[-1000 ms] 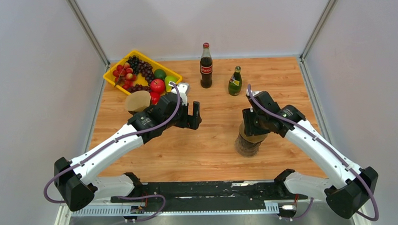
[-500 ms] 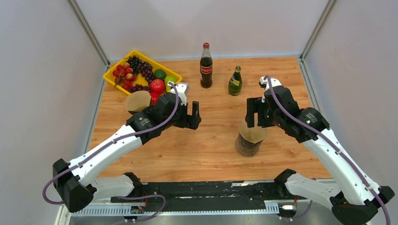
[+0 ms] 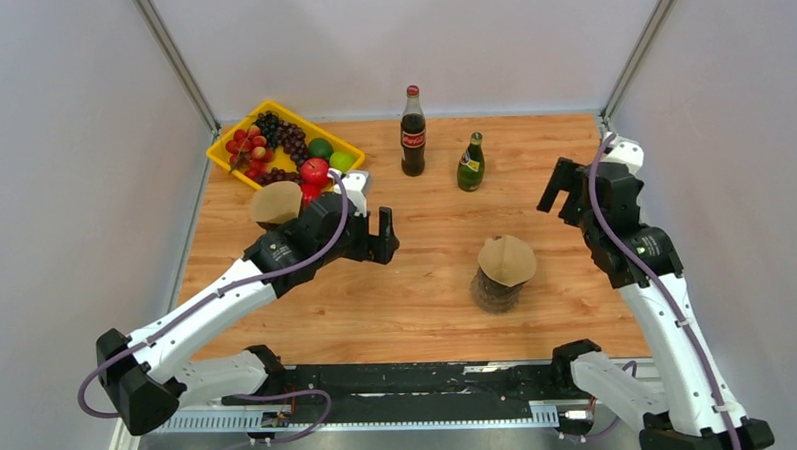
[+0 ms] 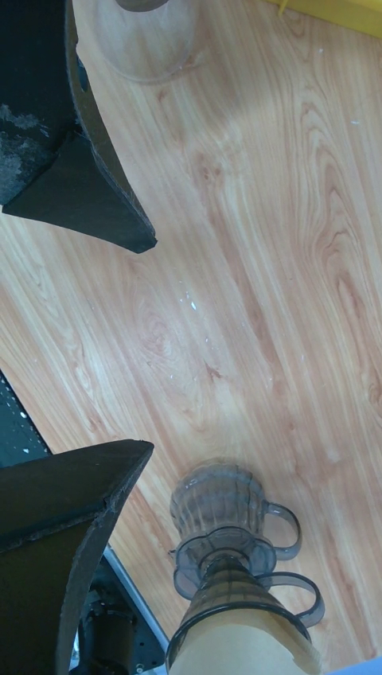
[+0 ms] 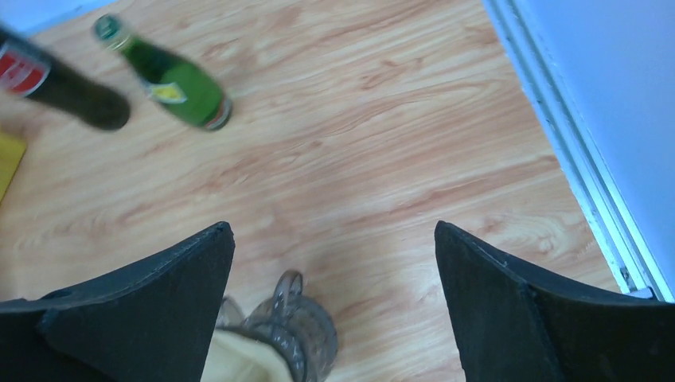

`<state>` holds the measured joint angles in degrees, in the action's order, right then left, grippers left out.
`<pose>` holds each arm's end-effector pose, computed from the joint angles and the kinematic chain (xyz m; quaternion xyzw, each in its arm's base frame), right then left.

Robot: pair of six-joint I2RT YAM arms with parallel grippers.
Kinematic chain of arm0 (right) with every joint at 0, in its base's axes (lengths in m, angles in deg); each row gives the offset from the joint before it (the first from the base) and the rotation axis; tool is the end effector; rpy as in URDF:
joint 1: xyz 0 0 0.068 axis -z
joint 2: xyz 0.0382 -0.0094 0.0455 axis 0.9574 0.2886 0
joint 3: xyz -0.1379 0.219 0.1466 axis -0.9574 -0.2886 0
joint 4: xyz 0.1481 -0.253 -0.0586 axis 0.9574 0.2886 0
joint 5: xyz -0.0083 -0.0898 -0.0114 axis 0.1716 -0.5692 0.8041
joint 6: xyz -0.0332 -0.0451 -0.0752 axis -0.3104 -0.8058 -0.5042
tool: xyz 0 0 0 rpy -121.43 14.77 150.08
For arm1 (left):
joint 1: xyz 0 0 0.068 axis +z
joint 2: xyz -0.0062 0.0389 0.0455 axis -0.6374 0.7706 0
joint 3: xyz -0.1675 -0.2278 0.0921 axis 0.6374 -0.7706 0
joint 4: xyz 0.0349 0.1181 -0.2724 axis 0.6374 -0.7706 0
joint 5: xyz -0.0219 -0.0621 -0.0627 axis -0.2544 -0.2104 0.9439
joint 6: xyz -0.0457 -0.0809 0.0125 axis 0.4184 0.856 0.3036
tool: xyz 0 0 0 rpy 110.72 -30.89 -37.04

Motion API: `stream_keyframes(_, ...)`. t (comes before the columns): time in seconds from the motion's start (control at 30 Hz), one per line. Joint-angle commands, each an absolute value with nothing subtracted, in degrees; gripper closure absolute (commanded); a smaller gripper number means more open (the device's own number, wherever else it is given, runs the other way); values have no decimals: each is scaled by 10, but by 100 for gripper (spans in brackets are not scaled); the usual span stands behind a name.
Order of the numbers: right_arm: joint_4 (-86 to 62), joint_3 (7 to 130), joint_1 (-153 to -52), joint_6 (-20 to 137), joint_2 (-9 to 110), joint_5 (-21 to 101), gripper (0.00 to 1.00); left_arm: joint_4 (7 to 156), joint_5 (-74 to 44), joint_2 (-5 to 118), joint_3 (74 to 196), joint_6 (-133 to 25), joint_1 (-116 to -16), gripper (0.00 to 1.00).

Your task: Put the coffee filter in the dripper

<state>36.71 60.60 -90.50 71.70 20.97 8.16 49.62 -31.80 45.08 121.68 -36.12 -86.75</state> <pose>0.2227 0.0334 0.3927 0.1201 0.8593 -0.0234 0.4966 0.2203 -0.2187 0.3198 0.1037 0.8770 -0.2341 0.4065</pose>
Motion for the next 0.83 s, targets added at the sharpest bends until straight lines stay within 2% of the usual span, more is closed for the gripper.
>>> stream_keyframes(0.0,260,561,-800,736,211,132,0,519,-313,423,1205,-352,-866,0)
stream_keyframes(0.13,210,510,-761,758,203,110,0,523,-315,409,1189,-347,-865,0)
stream_keyframes(0.43,158,432,-758,794,147,34,0,524,-323,375,1164,-336,-866,0)
stream_keyframes(0.8,140,409,-757,787,118,20,0,512,-342,369,1157,-322,-866,0)
